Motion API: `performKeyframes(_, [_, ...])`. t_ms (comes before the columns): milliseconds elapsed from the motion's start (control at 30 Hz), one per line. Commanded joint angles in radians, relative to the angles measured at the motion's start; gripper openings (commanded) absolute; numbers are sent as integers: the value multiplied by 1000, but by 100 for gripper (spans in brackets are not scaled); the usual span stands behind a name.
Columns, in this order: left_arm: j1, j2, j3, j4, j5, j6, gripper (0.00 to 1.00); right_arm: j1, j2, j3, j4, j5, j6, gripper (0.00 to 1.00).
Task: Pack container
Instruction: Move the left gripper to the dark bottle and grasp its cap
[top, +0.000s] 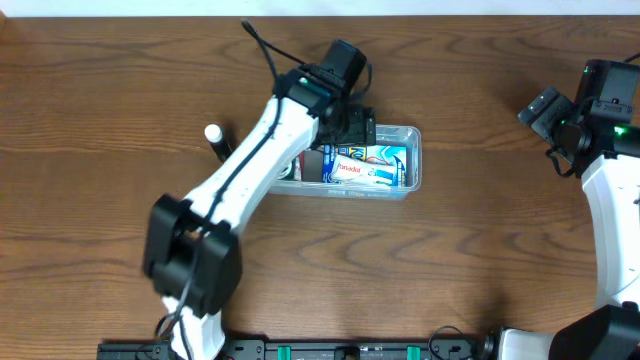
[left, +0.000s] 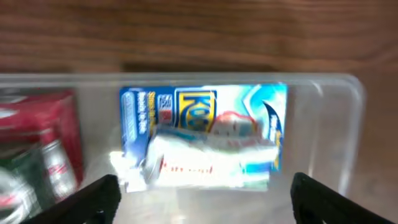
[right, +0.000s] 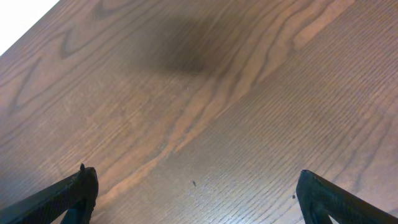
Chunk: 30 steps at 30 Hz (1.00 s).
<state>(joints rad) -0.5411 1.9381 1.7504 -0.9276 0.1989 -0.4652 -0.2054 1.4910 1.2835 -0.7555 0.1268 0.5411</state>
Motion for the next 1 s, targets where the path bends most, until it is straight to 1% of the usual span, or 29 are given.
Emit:
performKeyframes(0, [40,-135,34,-36,-101,47,91,-4,-19,10,-1,4,7,99])
performKeyframes(67, [83,-177,34,-60,-191,46,94,-4,-19,10,-1,4,8,99])
performKeyframes(133, [140,-199,33,-72,-240,48,96,-4,-19,10,-1,4,7,99])
performKeyframes(267, [269,-186,27,-89,-246,87,96,-4,-19,10,-1,4,8,99])
performKeyframes(433, [384,-124,11,-125,-245,86,96,-4,-19,10,-1,4,8,99])
performKeyframes(533, [427,-72,5,-145,-245,64,96,-4,-19,10,-1,4,8,99])
performKeyframes(867, [447,46,5,-152,-245,60,96,-4,-19,10,-1,4,7,99])
performKeyframes(967, [447,67,5,-157,-245,41,95,-4,-19,10,-1,4,8,99])
